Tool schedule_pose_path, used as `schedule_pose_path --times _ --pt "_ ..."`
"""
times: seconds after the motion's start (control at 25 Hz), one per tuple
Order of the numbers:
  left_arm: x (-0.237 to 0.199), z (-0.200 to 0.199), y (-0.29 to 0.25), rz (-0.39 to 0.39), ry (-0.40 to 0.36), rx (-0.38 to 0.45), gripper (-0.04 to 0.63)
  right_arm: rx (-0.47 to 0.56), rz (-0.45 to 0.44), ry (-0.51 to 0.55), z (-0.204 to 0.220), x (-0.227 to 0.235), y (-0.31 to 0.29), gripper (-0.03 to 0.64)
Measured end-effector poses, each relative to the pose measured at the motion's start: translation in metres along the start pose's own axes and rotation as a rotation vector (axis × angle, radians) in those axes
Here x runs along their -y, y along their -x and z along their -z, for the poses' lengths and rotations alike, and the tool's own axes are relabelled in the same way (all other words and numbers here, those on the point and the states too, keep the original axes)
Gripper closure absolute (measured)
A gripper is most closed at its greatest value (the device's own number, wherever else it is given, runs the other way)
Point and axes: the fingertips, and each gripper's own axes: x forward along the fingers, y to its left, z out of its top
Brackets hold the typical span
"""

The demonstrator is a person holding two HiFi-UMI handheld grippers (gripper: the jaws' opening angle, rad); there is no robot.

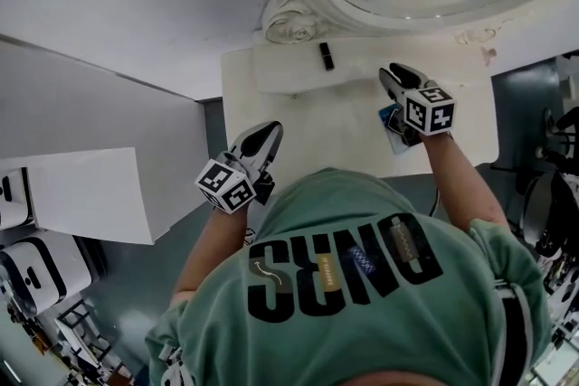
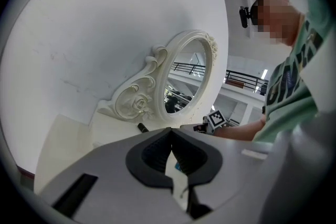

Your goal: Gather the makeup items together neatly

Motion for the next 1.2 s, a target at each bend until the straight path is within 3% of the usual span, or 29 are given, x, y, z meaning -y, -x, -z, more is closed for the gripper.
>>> schedule_pose_path --times 0.2,0.44,0.76,1.0,1.08,1.2 --pt "0.033 0.011 -0.053 0.042 -0.008 -0.024 0.597 -0.074 -0.03 0.161 0.055 0.045 0.056 0.5" --pt "0.082 0.035 -0.119 0.076 0.009 -0.041 0.597 -0.267 -0.207 0.384 0.155 0.056 0.088 0.461" --pt "0.131 0.08 -0.173 0.078 0.02 -0.086 0.597 -0.412 -0.35 0.469 0.241 0.058 0.088 0.367" --pt "0.15 0.107 -0.186 0.07 0.033 -0.109 0.597 -0.416 -0.37 0.476 0.256 0.057 0.075 0.367" --pt "0.152 0.111 -0.187 0.068 0.035 -0.11 0.597 -0.412 -0.363 0.49 0.256 0.058 0.073 0.405" --pt "0.152 0.115 -0.184 0.063 0.042 -0.108 0.597 -0.412 -0.382 0.472 0.256 0.057 0.079 0.407"
